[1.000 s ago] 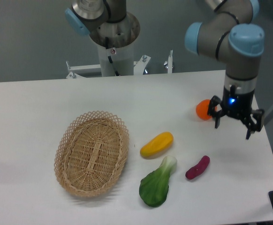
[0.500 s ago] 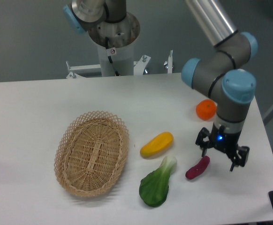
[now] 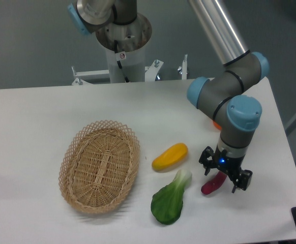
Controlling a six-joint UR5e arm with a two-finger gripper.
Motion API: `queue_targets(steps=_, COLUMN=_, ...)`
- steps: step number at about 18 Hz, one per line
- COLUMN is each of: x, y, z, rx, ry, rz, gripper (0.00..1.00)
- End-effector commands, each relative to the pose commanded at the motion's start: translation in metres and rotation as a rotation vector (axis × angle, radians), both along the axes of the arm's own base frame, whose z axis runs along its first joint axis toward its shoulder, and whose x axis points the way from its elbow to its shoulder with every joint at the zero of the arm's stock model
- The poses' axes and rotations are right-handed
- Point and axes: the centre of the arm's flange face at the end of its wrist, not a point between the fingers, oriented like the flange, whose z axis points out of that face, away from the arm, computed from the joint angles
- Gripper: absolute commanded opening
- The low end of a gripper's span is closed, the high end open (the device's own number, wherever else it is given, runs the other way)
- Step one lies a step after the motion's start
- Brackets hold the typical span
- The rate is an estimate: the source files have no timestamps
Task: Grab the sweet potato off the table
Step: 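Lower the open gripper over the purple sweet potato, then close the gripper around the purple sweet potato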
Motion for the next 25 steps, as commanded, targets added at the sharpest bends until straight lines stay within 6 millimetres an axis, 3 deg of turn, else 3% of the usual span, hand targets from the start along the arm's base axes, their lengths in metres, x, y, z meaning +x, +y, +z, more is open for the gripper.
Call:
queue_targets(steps=6, x=0.008, y=0.005, z=-0.024, rx=-0.035, ry=0.024, rz=-0.009, gripper=1.0)
queue_targets(steps=11, x=0.012, y=0.006, z=-0.031, rx=-0.045, ry=0.047, rz=-0.014, gripper=0.99)
queue_targets(steps=14, x=0.011, y=0.007, z=-0.029, rx=-0.045, ry=0.052, rz=-0.015, gripper=0.57)
queue_targets(steps=16, x=0.01, y=0.007, z=-0.029, rx=-0.05, ry=0.06, rz=-0.044, gripper=0.37)
queue_targets(steps=18, x=0.01, y=0.005, z=-0.027, rx=-0.064, ry=0.073, rz=-0.061, gripper=0.25)
queue_targets(steps=21, x=0.006, y=0.006, z=-0.021, rx=-0.058, ry=0.085, rz=-0.061, gripper=0.2)
queue_targets(steps=25, x=-0.006, y=0.013, z=0.011, rx=-0.021, ry=0.131, rz=-0.072, gripper=0.19)
